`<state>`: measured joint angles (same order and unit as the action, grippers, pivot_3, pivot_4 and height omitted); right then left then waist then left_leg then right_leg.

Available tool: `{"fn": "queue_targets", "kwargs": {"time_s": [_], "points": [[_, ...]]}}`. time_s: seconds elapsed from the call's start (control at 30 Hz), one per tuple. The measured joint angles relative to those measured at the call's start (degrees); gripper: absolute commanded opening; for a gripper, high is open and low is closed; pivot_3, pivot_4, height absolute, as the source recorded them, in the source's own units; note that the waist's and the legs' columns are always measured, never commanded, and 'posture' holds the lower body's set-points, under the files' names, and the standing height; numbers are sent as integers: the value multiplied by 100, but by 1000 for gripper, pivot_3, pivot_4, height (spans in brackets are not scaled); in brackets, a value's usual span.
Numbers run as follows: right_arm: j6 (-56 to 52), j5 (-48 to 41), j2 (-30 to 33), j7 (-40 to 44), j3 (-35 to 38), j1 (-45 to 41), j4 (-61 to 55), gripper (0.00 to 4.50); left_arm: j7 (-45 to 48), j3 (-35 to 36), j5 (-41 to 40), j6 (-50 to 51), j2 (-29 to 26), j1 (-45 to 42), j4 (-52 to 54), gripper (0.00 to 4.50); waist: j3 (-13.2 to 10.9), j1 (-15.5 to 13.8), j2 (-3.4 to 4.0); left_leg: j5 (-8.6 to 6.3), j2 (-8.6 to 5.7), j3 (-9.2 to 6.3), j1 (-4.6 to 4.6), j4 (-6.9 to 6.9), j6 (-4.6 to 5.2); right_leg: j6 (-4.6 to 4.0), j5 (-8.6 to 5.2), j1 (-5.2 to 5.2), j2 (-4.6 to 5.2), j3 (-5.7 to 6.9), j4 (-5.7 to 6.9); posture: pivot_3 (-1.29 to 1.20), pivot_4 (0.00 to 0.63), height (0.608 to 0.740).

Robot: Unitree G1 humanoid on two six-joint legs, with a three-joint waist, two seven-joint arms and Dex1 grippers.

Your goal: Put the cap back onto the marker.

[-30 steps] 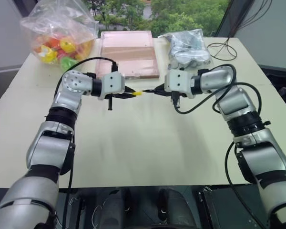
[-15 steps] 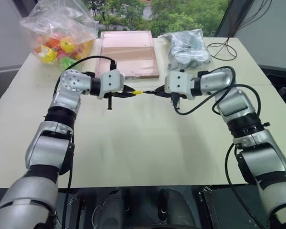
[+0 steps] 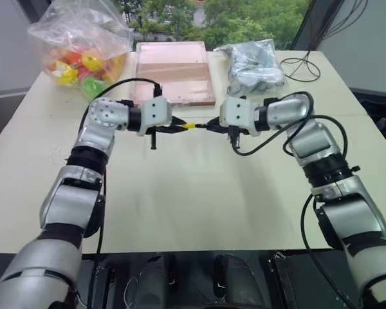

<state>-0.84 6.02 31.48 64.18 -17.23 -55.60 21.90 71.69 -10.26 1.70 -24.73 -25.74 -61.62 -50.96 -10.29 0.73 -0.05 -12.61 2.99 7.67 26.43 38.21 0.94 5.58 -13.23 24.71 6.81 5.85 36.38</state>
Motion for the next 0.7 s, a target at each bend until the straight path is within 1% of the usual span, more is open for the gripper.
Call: {"fn": "queue_targets", "kwargs": {"time_s": [0.37,0.7], "points": [[8,22,-2,-31,14,45,0,0,-16,-101,266,-208,64,-152,-78,13,0,-1,0,0,0,0,0,0,0,0,0,0,0,0,0,0,150,740],[192,229,-112,-101,4,42,1,0,345,-192,395,90,27,-376,-83,13,0,1,0,0,0,0,0,0,0,0,0,0,0,0,0,0,150,740]]}}
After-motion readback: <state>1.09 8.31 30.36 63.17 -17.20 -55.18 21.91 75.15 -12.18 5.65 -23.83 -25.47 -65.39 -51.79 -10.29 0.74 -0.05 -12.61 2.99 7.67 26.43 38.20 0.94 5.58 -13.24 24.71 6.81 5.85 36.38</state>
